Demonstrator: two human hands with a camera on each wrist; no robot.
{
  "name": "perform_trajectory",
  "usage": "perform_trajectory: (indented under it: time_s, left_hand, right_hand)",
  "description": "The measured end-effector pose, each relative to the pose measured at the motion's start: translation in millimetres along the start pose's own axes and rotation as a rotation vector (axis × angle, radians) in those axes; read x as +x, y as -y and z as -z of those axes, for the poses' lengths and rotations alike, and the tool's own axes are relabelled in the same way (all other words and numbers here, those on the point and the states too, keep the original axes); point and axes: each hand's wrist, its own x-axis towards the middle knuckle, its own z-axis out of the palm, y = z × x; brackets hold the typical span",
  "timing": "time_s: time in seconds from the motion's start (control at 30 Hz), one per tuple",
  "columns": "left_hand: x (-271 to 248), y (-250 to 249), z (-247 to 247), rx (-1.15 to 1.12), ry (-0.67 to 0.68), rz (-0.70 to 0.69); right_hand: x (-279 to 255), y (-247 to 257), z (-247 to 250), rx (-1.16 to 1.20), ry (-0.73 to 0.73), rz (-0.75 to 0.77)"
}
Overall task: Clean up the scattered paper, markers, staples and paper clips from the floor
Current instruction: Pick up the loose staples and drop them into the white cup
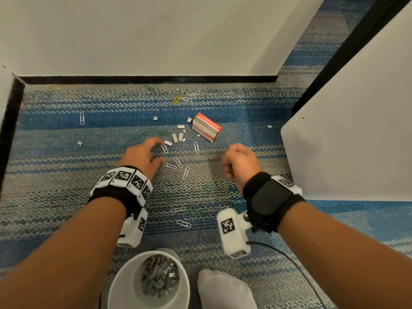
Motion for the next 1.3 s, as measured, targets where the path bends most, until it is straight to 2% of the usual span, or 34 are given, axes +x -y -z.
perform_trajectory:
  time_s: [0.03, 0.1, 0.2, 0.27, 0.33, 0.5, 0.6, 0.67, 0.73, 0.83, 0.9, 0.97, 1.03, 1.1, 1.2, 1.3]
  left_hand:
    - [1, 0, 0, -0.002, 0.009, -0.013]
    - [1, -3, 1, -0.007, 0.004, -0.028]
    - [7, -6, 2, -0.033, -0.028, -0.033]
    - [14, -8, 1, -0.006, 0.001, -0.044]
    - [20, -8, 1, 0.042, 0.044, -0.079]
    - [24, -12, 2, 0.016, 0.041, -0.060]
    - [21, -16, 5, -0.077, -0.083, -0.025]
    - [17, -15, 8, -0.200, -0.157, 0.034]
    - [18, -7, 11, -0.406, -0.184, 0.168]
    - [27, 9, 18, -0.788, -0.172, 0.418]
    - [29, 16, 22, -0.964, -0.142, 0.526]
    - [26, 18, 25, -1.077, -0.102, 0.576]
    - [22, 23, 24, -1.110, -0.055, 0.575]
    - [21, 29, 23, -1.008, -0.063, 0.541]
    - [21, 25, 23, -0.486, -0.155, 0.268]
    - [23, 1, 18, -0.243, -0.109, 0.028]
  right_hand:
    - [2, 6, -13, 0.008, 0.055, -0.013]
    - [11, 16, -39, -0.129, 0.106, 0.025]
    - [29, 22, -65, -0.359, 0.019, 0.129]
    - [41, 24, -66, -0.435, -0.114, 0.150]
    - [49, 25, -60, -0.547, -0.172, 0.168]
    - [59, 22, -49, -0.761, -0.107, 0.267]
    - [62, 22, -52, -0.813, -0.077, 0.310]
    - [65, 24, -52, -0.840, -0.053, 0.324]
    - [68, 29, -51, -0.873, -0.040, 0.338]
    - [70, 35, -57, -0.848, 0.003, 0.397]
    - [67, 39, -66, -0.902, 0.116, 0.464]
    - [65, 41, -74, -1.017, 0.207, 0.488]
    - [66, 43, -76, -1.033, 0.209, 0.464]
    - [67, 44, -77, -0.970, 0.189, 0.411]
    - [66, 41, -75, -0.875, 0.192, 0.363]
    - [64, 35, -70, -0.840, 0.175, 0.397]
